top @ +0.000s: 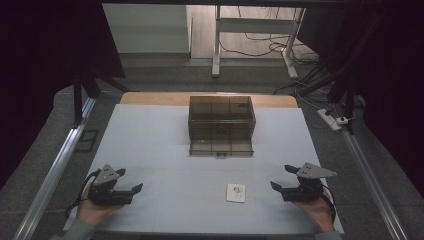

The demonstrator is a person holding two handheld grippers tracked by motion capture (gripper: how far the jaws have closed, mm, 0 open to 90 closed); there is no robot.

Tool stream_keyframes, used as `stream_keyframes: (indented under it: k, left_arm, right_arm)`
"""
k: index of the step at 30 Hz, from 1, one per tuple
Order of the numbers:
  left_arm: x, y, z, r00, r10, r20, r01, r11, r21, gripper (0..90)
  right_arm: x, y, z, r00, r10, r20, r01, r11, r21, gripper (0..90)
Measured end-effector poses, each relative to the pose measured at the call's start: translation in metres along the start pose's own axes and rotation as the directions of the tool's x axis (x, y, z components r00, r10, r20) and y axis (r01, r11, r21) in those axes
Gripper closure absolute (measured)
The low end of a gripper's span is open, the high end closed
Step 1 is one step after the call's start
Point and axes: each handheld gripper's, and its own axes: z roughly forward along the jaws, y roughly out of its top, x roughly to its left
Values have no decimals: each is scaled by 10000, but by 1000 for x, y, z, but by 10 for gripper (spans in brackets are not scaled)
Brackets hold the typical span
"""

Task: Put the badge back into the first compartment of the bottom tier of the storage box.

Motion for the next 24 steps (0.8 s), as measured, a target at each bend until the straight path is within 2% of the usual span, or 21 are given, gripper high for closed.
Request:
stream_keyframes:
  k: [10,14,24]
  left_arm:
    - [0,0,0,10000,-24,60,24,10000,11,156]
    - [-1,0,0,9996,-83,272,83,10000,1,157]
    - [-1,0,1,9995,-93,301,92,9999,41,158]
  right_arm:
    - [4,4,0,9999,13,-146,-15,9999,-139,170]
    - [16,11,-1,9989,-234,-407,218,9990,-397,170]
    - [32,19,2,9952,-584,-780,556,9977,-376,170]
